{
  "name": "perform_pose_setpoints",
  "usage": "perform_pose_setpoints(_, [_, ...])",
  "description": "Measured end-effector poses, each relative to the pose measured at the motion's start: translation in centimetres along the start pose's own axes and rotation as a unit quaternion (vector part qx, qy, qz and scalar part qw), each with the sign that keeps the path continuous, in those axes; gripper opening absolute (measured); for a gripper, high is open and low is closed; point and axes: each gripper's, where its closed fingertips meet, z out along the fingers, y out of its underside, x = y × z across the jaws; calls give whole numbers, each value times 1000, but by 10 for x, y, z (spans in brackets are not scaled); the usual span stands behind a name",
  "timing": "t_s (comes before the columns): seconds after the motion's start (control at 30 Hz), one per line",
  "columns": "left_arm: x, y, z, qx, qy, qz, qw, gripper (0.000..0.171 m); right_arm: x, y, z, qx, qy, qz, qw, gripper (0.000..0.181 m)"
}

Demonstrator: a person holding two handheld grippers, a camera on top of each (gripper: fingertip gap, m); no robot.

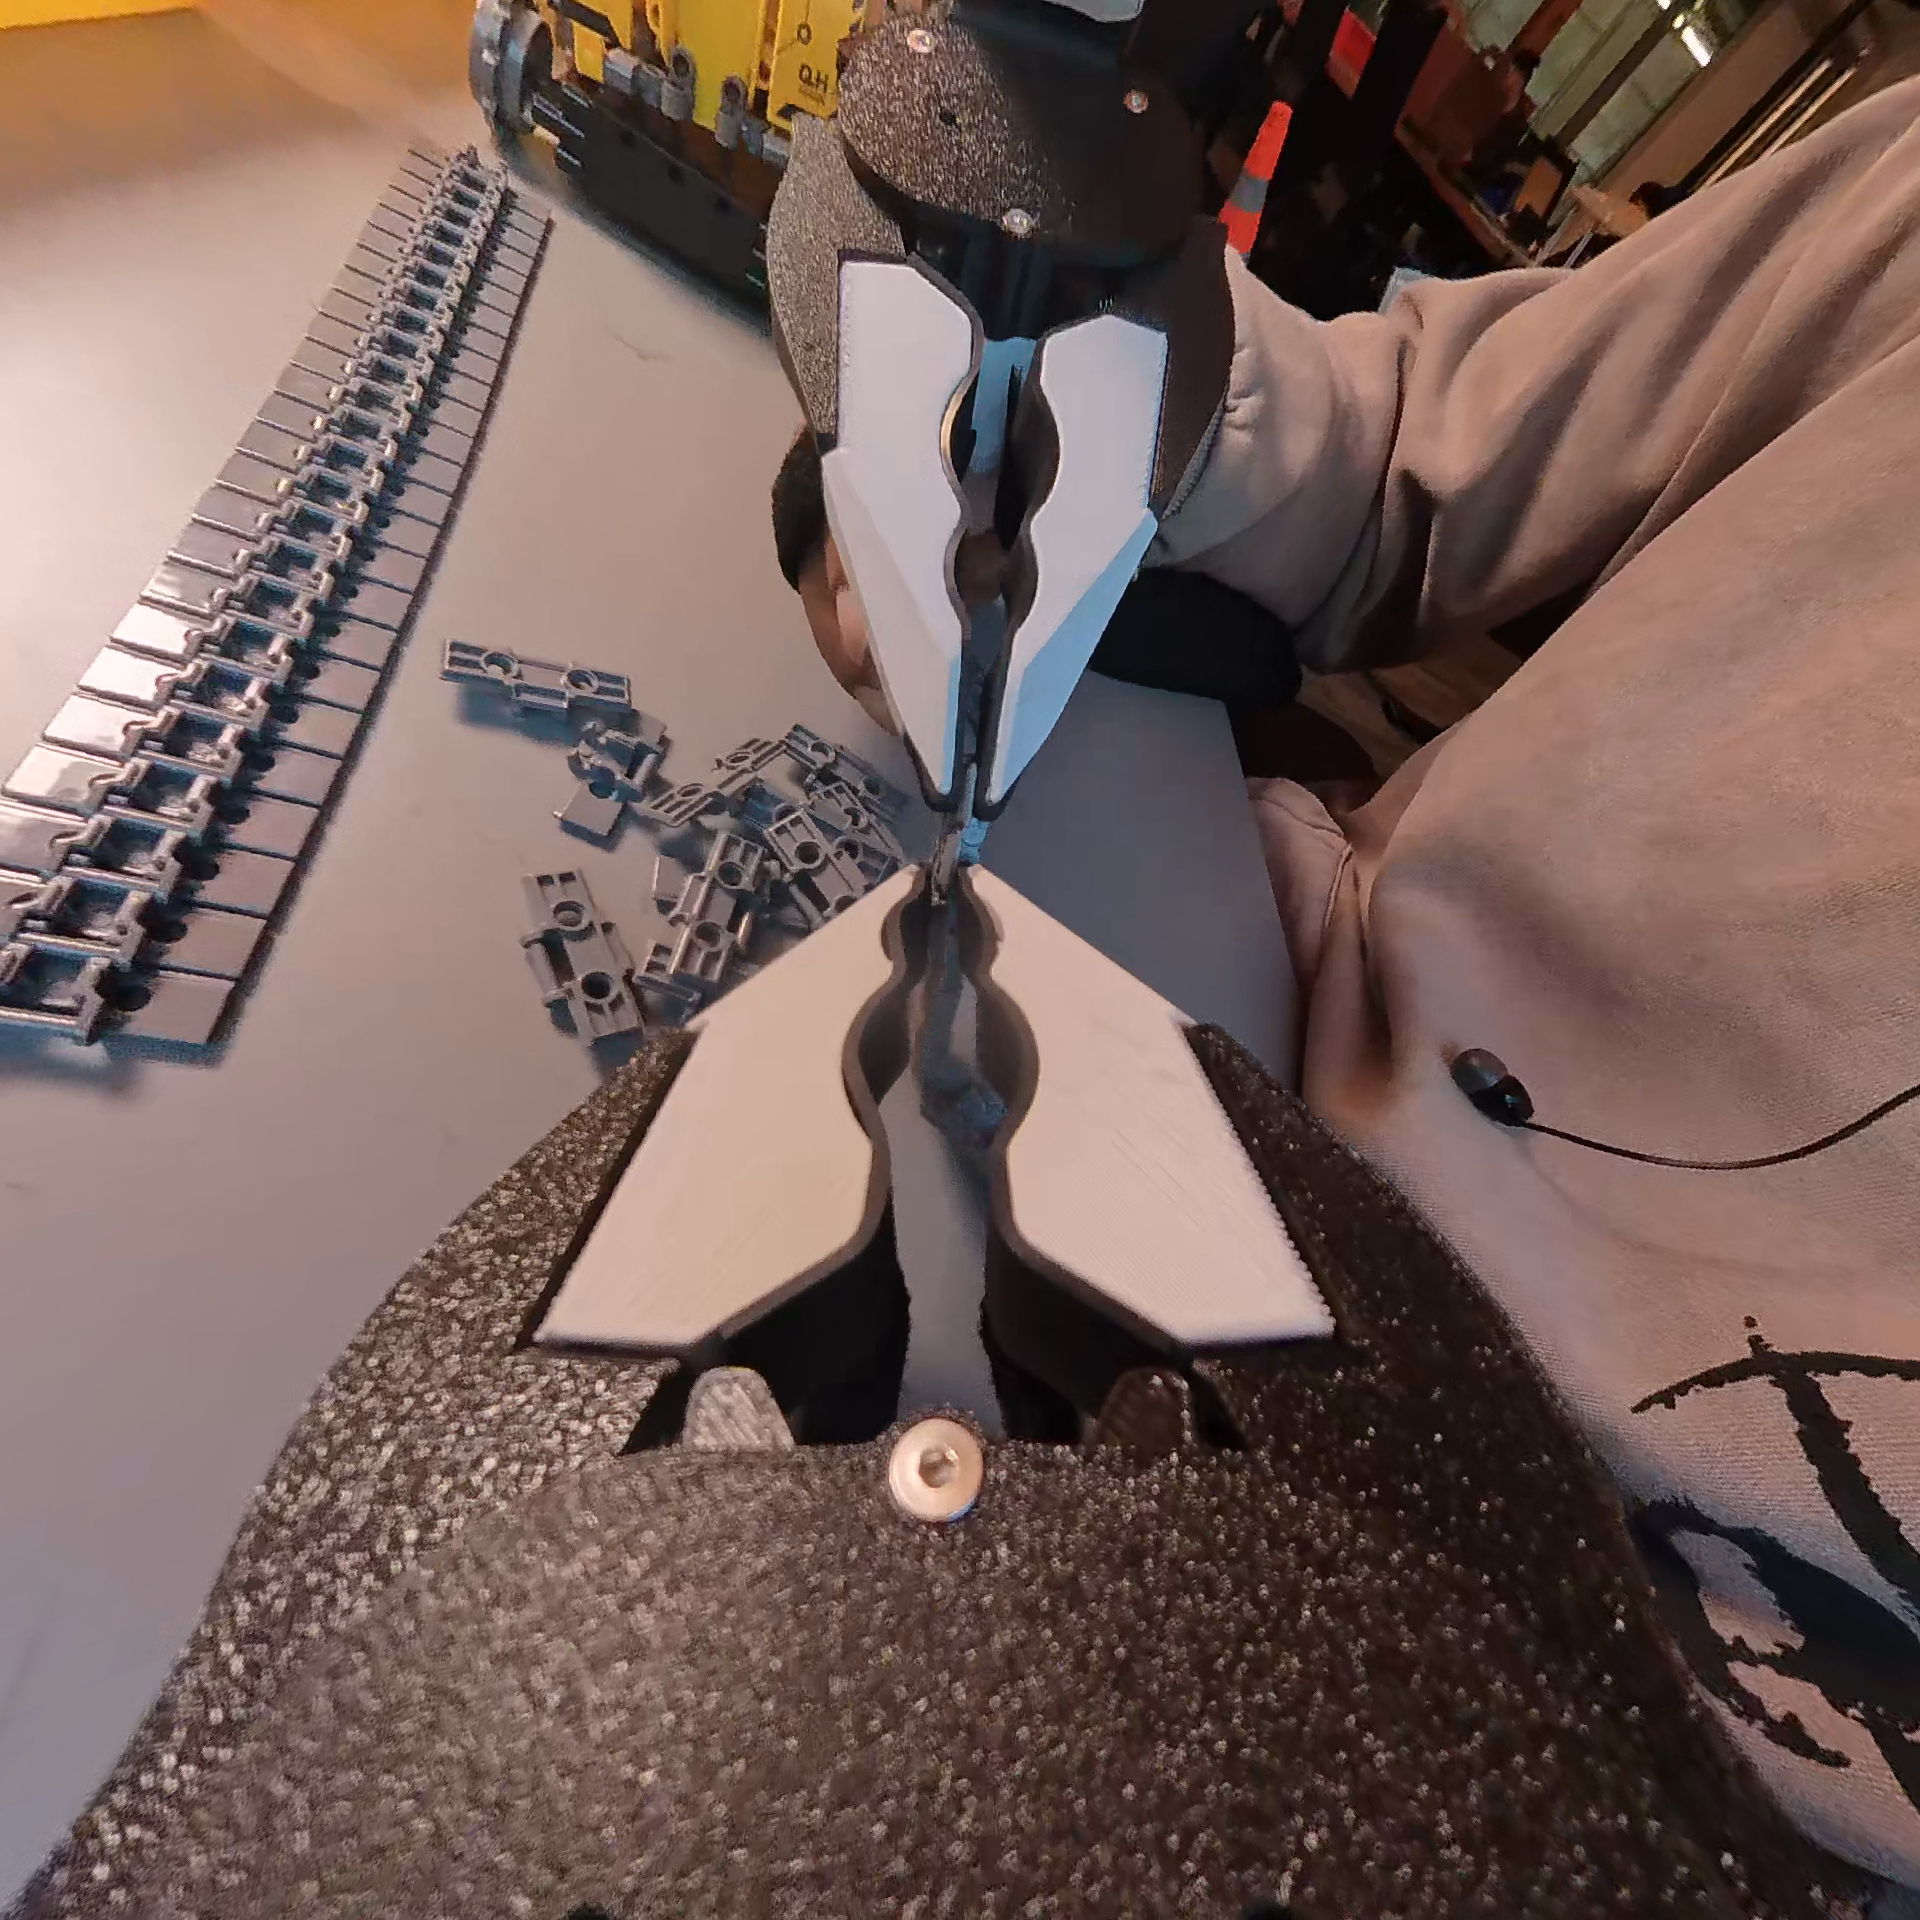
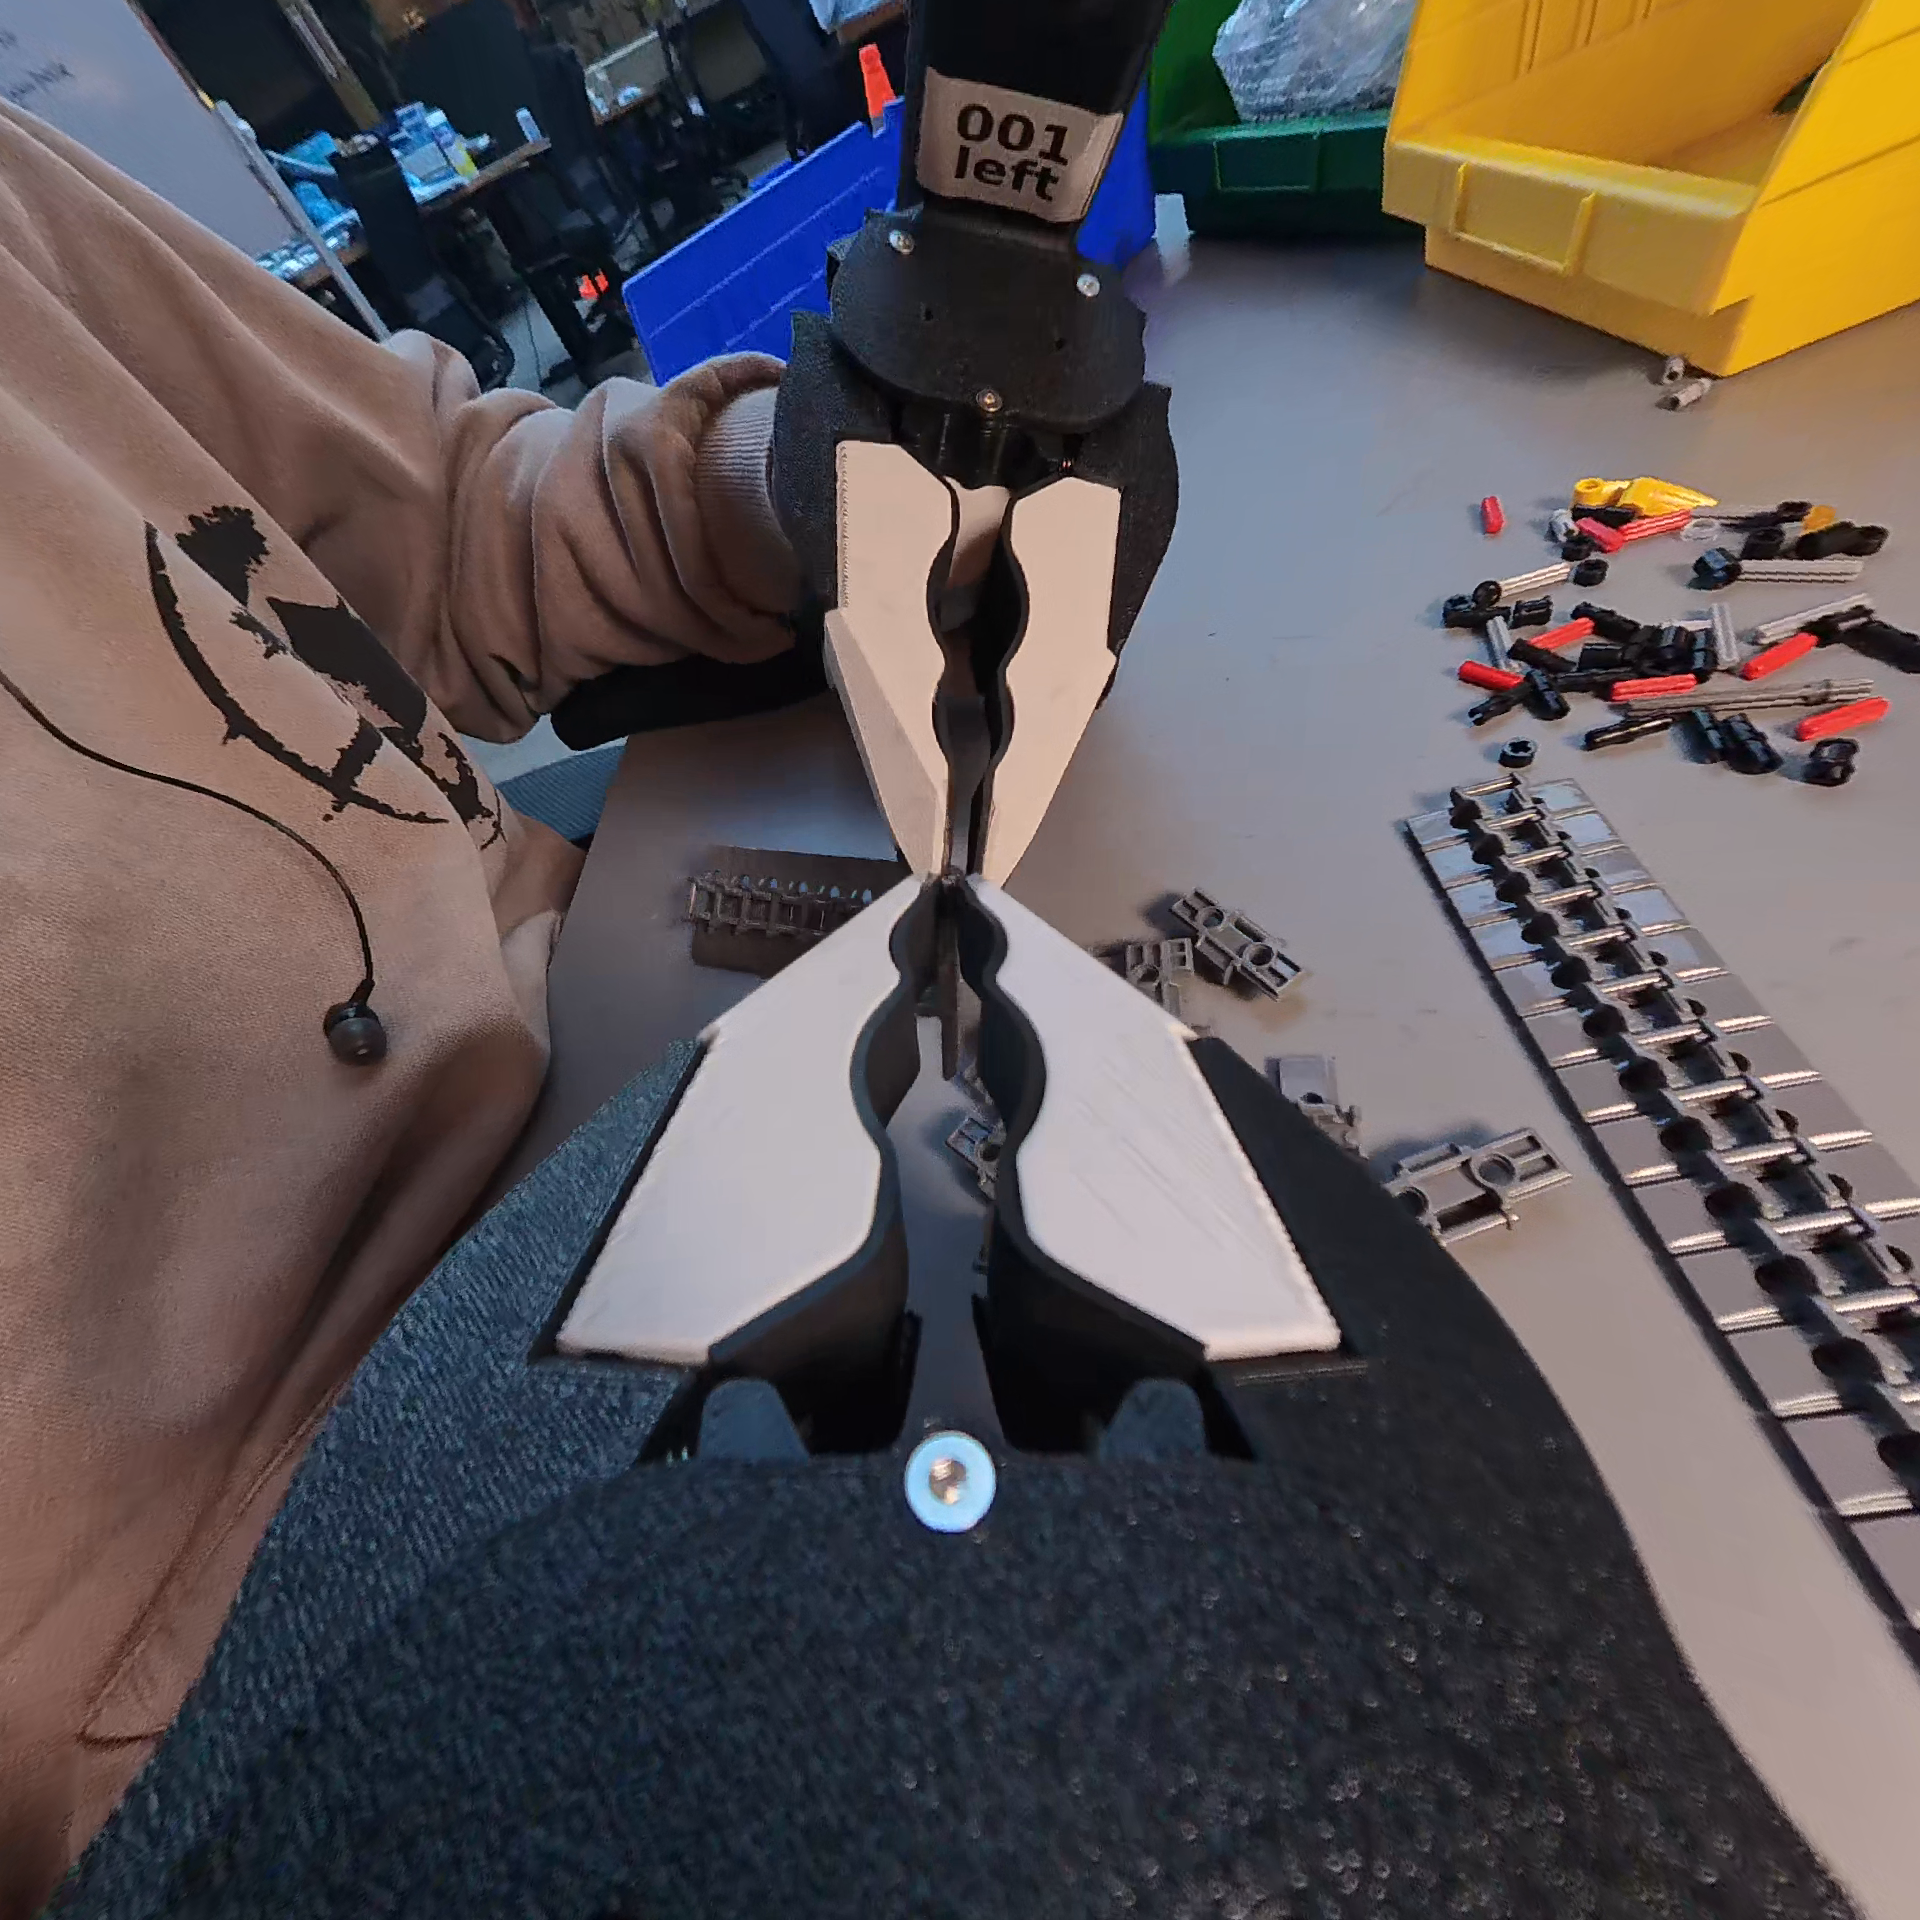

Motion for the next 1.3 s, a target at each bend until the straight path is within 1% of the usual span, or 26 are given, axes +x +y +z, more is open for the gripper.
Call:
perform_pose_setpoints(0.27, [2,-12,-4,44,24,-24,998,2,3,-11,-4,36,-2,29,999,0])
perform_pose_setpoints(0.37, [3,-17,-8,60,46,-63,995,2,1,-17,-6,52,-4,17,998,0])
perform_pose_setpoints(0.43, [-1,-16,-9,61,50,-87,993,2,1,-18,-4,47,22,-30,998,0])
perform_pose_setpoints(0.5, [-5,-13,-9,57,45,-100,992,3,2,-16,-1,28,60,-108,992,0])
perform_pose_setpoints(0.6, [-9,-9,-7,48,34,-107,993,2,0,-11,2,18,74,-136,988,0])
perform_pose_setpoints(0.63, [-14,-7,-6,45,19,-109,993,2,-4,-10,3,12,69,-145,987,0])
perform_pose_setpoints(0.67, [-32,-6,-9,50,-34,-112,992,1,-31,-8,9,14,-4,-158,987,0])
perform_pose_setpoints(0.7, [-39,-10,-15,62,-40,-124,990,1,-57,-6,20,15,-58,-148,987,0])
perform_pose_setpoints(0.73, [-39,-14,-21,67,-39,-115,990,1,-55,3,33,-20,-18,-209,977,0])
perform_pose_setpoints(0.77, [-37,-13,-22,60,-46,-96,992,2,-46,-1,34,-24,23,-250,968,0])
perform_pose_setpoints(0.8, [-33,-13,-22,59,-42,-89,993,2,-38,-17,24,7,32,-223,974,0])
perform_pose_setpoints(0.83, [-34,-12,-22,60,-47,-88,993,2,-28,-23,12,15,31,-191,981,0])
perform_pose_setpoints(0.9, [-35,-13,-27,60,-50,-86,993,2,-11,-17,-5,0,25,-137,990,0])
perform_pose_setpoints(0.93, [-34,-13,-28,59,-43,-88,993,2,-5,-13,-10,-1,29,-115,993,0])
perform_pose_setpoints(0.97, [-37,-14,-30,63,-47,-91,993,2,4,-3,-11,-17,42,-96,994,1])
perform_pose_setpoints(1.03, [-39,-13,-31,64,-46,-98,992,2,24,13,-12,-53,96,-107,988,0])
perform_pose_setpoints(1.07, [-39,-12,-30,63,-43,-100,992,2,27,15,-11,-61,107,-115,986,1])
perform_pose_setpoints(1.1, [-39,-11,-30,60,-44,-99,992,2,29,15,-10,-65,110,-114,985,6])
perform_pose_setpoints(1.17, [-39,-9,-28,55,-44,-98,993,2,32,18,-7,-77,111,-102,986,23])
perform_pose_setpoints(1.23, [-38,-9,-28,52,-44,-94,993,3,34,18,-8,-72,117,-107,985,34])
perform_pose_setpoints(1.3, [-37,-10,-29,53,-40,-92,993,2,30,16,-12,-68,105,-110,986,37])
